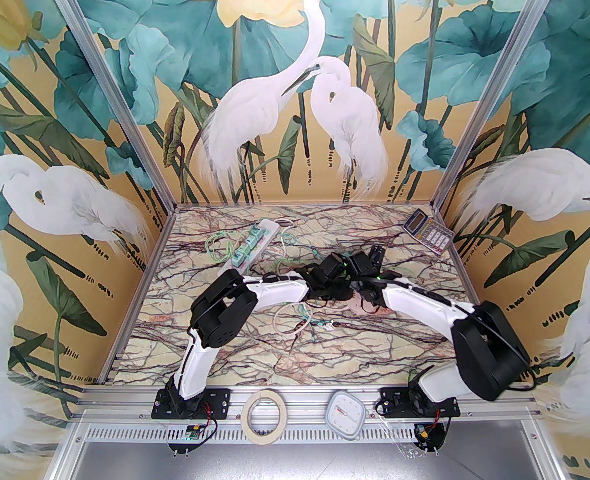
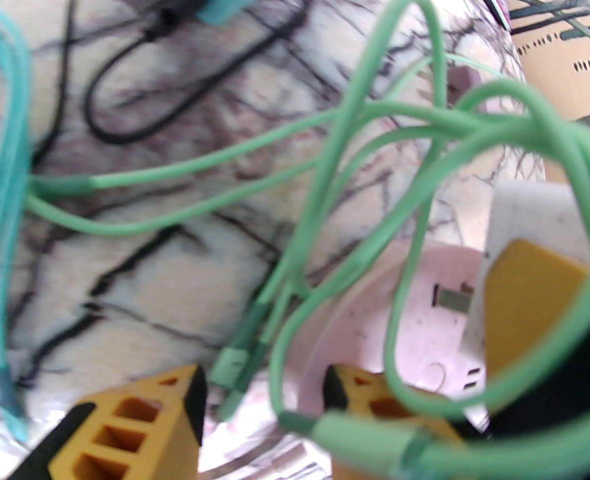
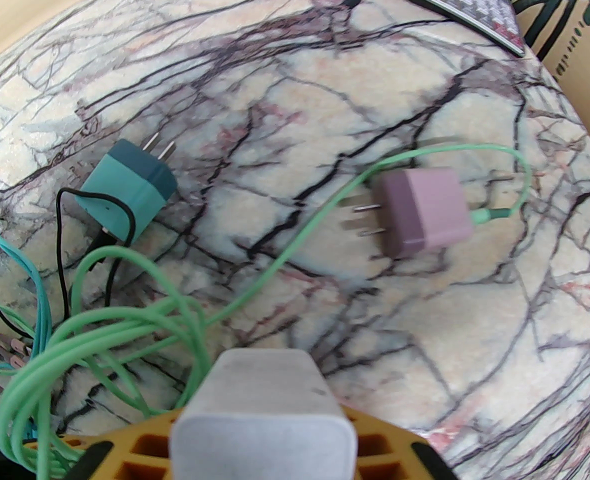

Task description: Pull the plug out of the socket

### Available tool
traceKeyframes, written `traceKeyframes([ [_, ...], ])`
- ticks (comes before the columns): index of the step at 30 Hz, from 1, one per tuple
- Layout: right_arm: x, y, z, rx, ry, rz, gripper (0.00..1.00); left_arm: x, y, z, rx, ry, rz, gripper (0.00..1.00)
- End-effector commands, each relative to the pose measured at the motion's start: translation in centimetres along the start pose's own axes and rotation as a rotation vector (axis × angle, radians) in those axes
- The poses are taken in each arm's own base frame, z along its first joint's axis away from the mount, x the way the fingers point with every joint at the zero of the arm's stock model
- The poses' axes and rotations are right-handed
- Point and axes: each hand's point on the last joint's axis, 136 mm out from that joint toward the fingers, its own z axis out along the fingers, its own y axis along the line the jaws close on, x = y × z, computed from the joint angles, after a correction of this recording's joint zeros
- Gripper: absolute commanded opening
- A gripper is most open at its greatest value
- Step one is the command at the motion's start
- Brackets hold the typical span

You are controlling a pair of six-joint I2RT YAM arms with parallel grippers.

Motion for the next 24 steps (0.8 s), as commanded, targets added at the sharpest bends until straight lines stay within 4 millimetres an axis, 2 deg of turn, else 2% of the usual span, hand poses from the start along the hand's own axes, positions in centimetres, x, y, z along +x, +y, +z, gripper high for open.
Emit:
traceKeyframes([
  [1, 2.9, 3.4, 0.8, -0.084, 0.106, -0.037, 0.24, 3.5, -1.7, 0.1, 0.009, 0.065, 0.072, 0.49],
  [4, 2.7, 3.4, 0.5, -0.093, 0.097, -0.035, 0.24, 3.4, -2.5, -0.4, 0.056, 0.051, 0.077, 0.57],
  [6, 2.5, 3.3, 0.2, -0.096, 0.088, -0.032, 0.24, 3.2, -2.9, -0.6, 0.081, 0.04, 0.083, 0.6],
  [12, 2.3, 3.1, 0.1, -0.115, 0.091, -0.012, 0.24, 3.7, -4.0, 0.2, 0.164, 0.058, 0.109, 0.69],
  [16, 2.5, 3.5, 0.1, -0.131, 0.102, -0.013, 0.24, 4.0, -4.9, 0.2, 0.228, 0.062, 0.111, 0.71],
  [24, 1.7, 2.8, -0.4, -0.12, 0.082, -0.001, 0.24, 2.9, -4.7, -1.6, 0.236, 0.012, 0.104, 0.71],
])
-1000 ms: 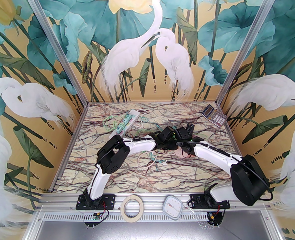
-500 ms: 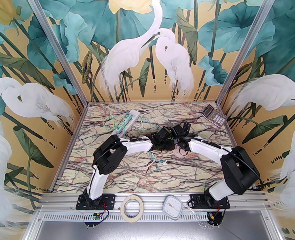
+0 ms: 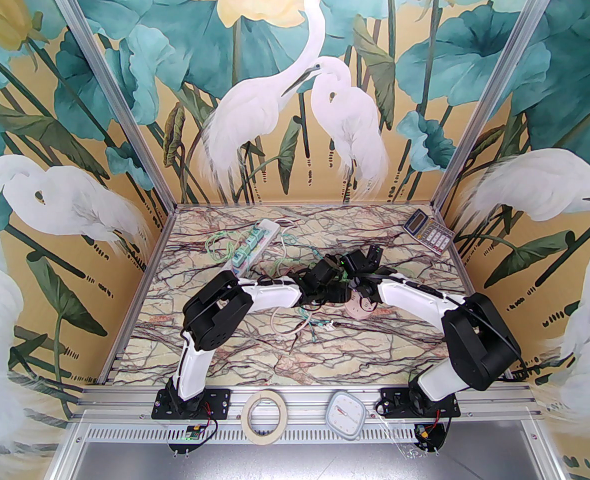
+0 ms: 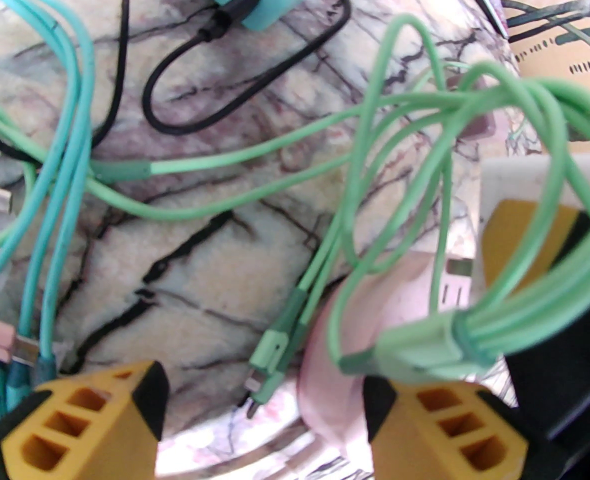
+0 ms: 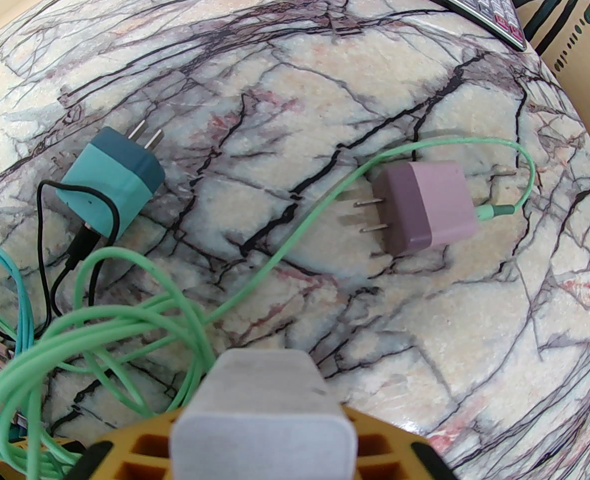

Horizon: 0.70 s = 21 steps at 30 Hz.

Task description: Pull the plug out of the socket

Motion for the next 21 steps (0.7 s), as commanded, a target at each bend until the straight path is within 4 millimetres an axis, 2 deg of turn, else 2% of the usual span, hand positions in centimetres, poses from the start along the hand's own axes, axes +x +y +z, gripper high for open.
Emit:
traceKeyframes([
  [1, 0.8, 3.2, -1.1, -0.154, 0.05, 0.012, 0.23, 2.3, -5.7, -1.0, 0.201, 0.068, 0.066, 0.71],
  [7, -2.5, 1.7, -4.3, -0.183, -0.03, 0.032, 0.24, 1.1, -5.9, -2.3, 0.174, 0.04, 0.082, 0.71],
  [11, -4.6, 0.6, -6.7, -0.211, -0.094, 0.046, 0.25, -0.9, -6.5, -5.2, 0.151, -0.03, 0.116, 0.75],
  [15, -6.4, -0.7, -8.2, -0.231, -0.142, 0.066, 0.26, -2.9, -6.6, -9.3, 0.124, -0.127, 0.145, 0.82],
  [16, -6.7, -0.9, -8.3, -0.232, -0.148, 0.069, 0.26, -3.3, -6.5, -10.2, 0.115, -0.151, 0.149, 0.86],
  [17, -7.2, -1.3, -8.3, -0.23, -0.151, 0.079, 0.27, -3.6, -6.3, -11.2, 0.102, -0.178, 0.149, 0.96],
  [18, -7.7, -1.7, -8.1, -0.227, -0.148, 0.092, 0.27, -3.9, -5.9, -12.2, 0.092, -0.204, 0.149, 0.99],
  [21, -9.0, -2.9, -6.8, -0.212, -0.137, 0.129, 0.27, -4.3, -4.9, -14.8, 0.07, -0.275, 0.141, 1.0],
])
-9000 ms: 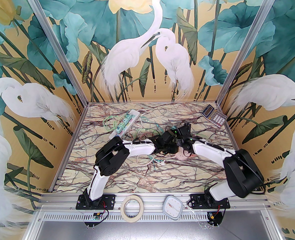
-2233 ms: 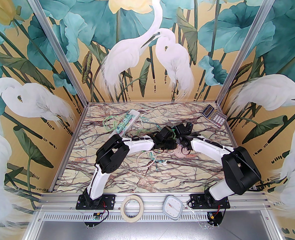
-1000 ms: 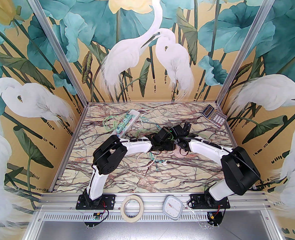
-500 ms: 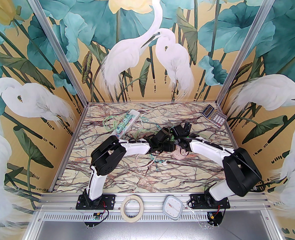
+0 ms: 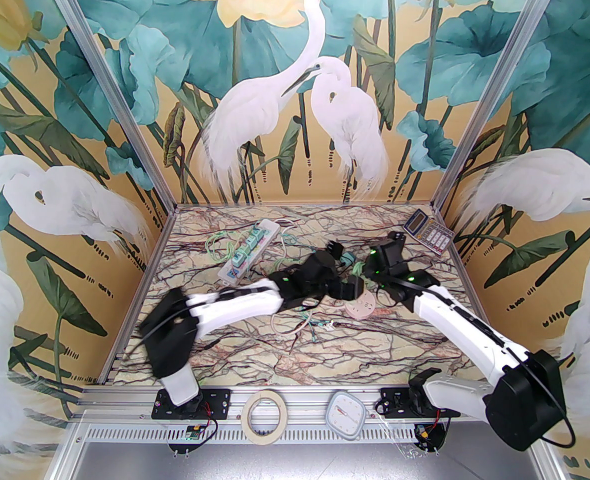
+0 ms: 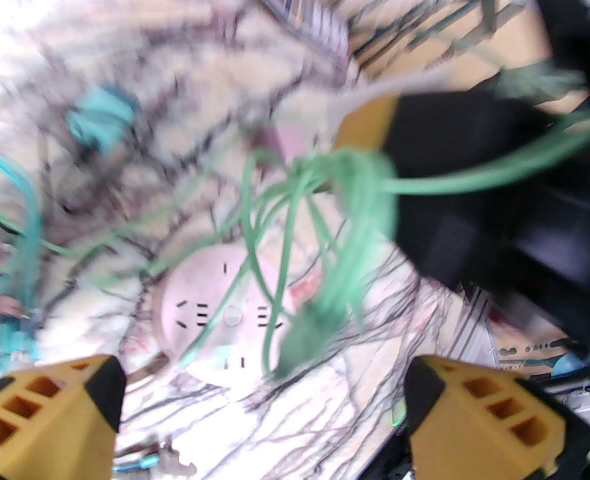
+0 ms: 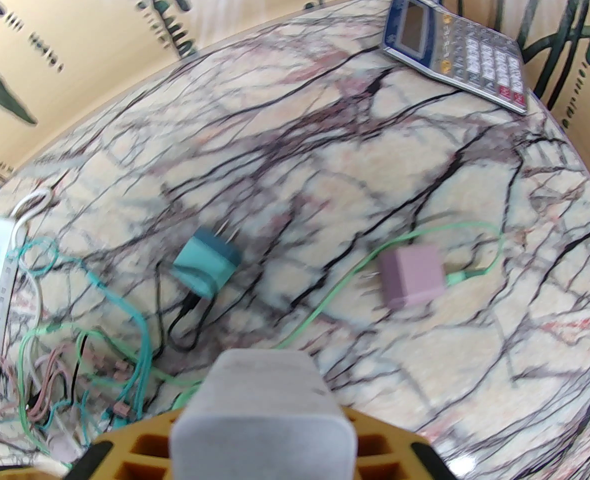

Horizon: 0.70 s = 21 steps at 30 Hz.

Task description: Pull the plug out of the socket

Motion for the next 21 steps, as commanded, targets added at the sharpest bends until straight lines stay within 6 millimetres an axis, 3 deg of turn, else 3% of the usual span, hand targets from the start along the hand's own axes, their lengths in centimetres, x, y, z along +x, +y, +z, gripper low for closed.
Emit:
traceKeyframes([
  [1, -2.1, -0.3, 0.9, -0.012, -0.001, 0.014, 0.27, -0.1, 2.6, -2.3, -0.103, -0.056, 0.019, 1.0],
  [6, -3.7, -2.0, 5.4, 0.028, 0.061, 0.072, 0.27, 0.3, 4.2, -5.2, -0.137, -0.116, -0.007, 1.0],
  [14, -6.0, -2.9, 13.5, 0.085, 0.177, 0.121, 0.27, 2.0, 8.0, -8.2, -0.251, -0.137, -0.023, 1.0],
  [18, -5.5, -3.5, 17.3, 0.119, 0.27, 0.136, 0.28, 3.0, 10.1, -9.7, -0.31, -0.141, -0.041, 1.0],
  [21, -4.5, -3.8, 18.9, 0.133, 0.323, 0.143, 0.32, 3.5, 11.7, -10.9, -0.369, -0.152, -0.053, 1.0],
])
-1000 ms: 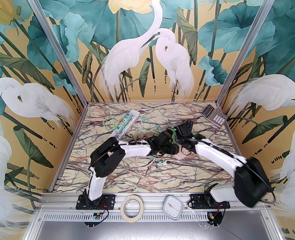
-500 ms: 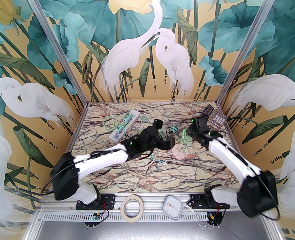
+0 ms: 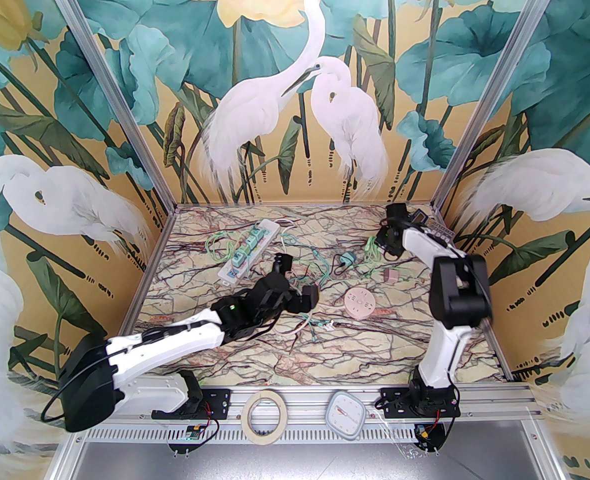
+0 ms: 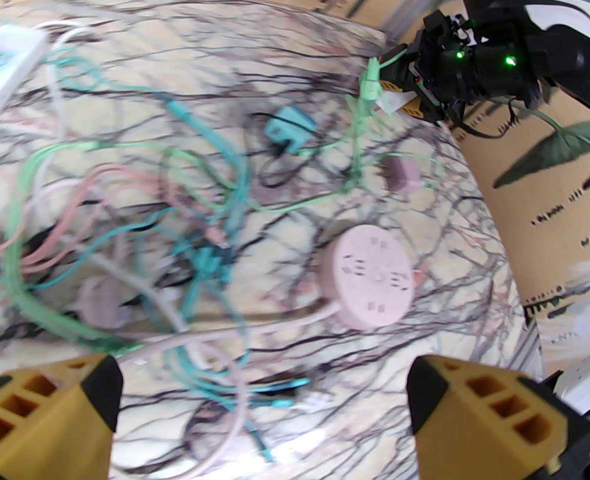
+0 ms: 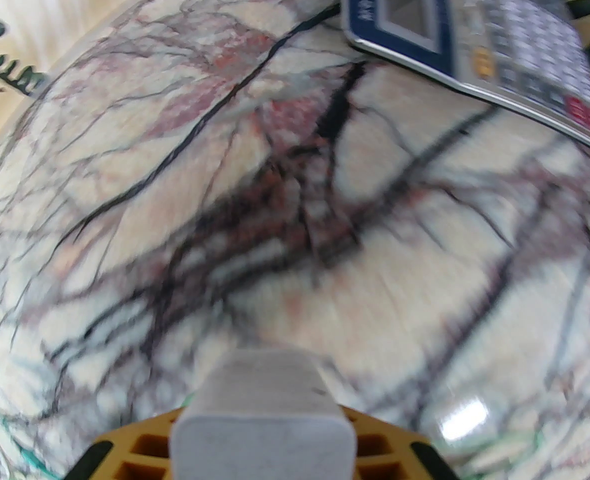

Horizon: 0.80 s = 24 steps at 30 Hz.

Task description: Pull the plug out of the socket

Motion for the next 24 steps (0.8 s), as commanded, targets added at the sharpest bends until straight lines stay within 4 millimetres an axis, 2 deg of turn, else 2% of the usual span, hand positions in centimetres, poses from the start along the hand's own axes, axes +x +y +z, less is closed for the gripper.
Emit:
traceKeyframes([
  [1, 1.0, 0.0, 0.6, 0.005, 0.072, -0.009, 0.35, 0.2, 3.1, -1.0, -0.112, -0.021, -0.015, 1.0],
  [3, 1.3, -0.1, 0.4, -0.002, 0.073, -0.005, 0.54, 0.3, 4.6, -1.4, -0.152, -0.035, -0.021, 1.0],
  [5, 1.6, -0.1, -0.5, -0.019, 0.058, -0.006, 0.64, 0.2, 6.0, -1.5, -0.193, -0.049, -0.034, 1.0],
  [8, 2.0, -0.3, -2.6, -0.033, 0.02, -0.022, 0.72, 0.0, 8.1, -1.5, -0.252, -0.052, -0.063, 1.0],
  [12, 2.9, 0.2, -7.1, -0.067, -0.079, -0.077, 0.8, -0.5, 10.8, -0.8, -0.325, -0.042, -0.1, 1.0],
  [16, 5.3, 1.9, -11.0, -0.164, -0.2, -0.156, 0.91, -1.3, 13.3, 0.2, -0.395, -0.021, -0.136, 1.0],
  [19, 8.6, 4.3, -12.8, -0.267, -0.262, -0.263, 1.0, -2.4, 15.8, 0.4, -0.479, -0.021, -0.169, 1.0],
  [22, 11.7, 5.8, -13.3, -0.371, -0.288, -0.322, 0.99, -3.4, 18.4, 0.9, -0.506, -0.008, -0.227, 1.0],
  [24, 12.9, 6.2, -13.1, -0.41, -0.289, -0.329, 0.99, -4.3, 20.5, 0.8, -0.549, -0.003, -0.252, 1.0],
])
